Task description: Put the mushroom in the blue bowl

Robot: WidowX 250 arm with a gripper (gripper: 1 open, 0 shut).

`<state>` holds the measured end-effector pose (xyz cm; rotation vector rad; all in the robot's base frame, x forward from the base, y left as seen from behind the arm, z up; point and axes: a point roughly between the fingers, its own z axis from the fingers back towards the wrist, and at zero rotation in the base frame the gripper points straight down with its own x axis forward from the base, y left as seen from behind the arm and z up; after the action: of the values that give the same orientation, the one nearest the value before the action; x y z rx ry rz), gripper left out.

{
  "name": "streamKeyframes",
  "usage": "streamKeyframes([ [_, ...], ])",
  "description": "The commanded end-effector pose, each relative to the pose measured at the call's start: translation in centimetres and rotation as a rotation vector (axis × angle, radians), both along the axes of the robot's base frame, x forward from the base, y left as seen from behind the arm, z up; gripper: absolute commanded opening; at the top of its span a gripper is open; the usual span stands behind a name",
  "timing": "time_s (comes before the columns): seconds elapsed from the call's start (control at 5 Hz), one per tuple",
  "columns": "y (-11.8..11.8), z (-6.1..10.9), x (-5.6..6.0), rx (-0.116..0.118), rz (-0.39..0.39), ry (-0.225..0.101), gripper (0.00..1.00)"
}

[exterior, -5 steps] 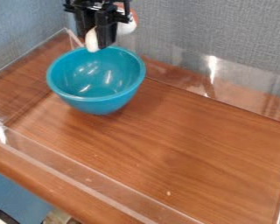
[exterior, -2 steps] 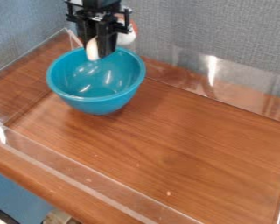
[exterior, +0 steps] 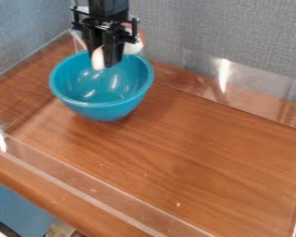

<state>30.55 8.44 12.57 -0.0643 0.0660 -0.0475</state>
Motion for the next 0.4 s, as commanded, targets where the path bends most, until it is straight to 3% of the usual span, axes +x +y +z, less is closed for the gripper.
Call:
streamKeyframes([
  [0.0,0.76,1.17,0.69,0.024,0.002,-0.047,0.00],
  [0.2,1.22,0.63,0.46,0.033,0.011,-0.028,0.00],
])
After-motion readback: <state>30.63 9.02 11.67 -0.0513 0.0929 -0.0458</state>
